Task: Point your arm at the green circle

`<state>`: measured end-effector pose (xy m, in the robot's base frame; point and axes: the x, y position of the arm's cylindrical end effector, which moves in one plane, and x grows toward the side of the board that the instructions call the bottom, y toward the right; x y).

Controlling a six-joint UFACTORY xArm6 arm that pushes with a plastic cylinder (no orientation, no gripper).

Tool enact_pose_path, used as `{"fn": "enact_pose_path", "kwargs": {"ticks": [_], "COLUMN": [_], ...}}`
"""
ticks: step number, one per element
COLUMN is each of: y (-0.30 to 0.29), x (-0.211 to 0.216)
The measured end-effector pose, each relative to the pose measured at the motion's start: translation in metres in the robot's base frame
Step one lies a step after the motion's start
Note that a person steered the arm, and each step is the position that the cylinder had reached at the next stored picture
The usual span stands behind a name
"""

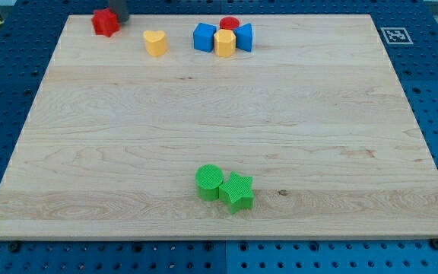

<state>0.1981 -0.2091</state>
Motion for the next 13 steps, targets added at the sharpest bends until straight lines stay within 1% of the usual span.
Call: {"fn": "enact_pose_path", "kwargs": {"ticks": [1, 3, 5, 7, 9, 11, 12, 13], "y": [-0.01, 0.005, 0.005, 0.032, 0.044, 0.201, 0.309, 0.375], "x": [-0.001, -0.007, -0.007, -0.007, -0.007, -0.005, -0.006, 0.041]}}
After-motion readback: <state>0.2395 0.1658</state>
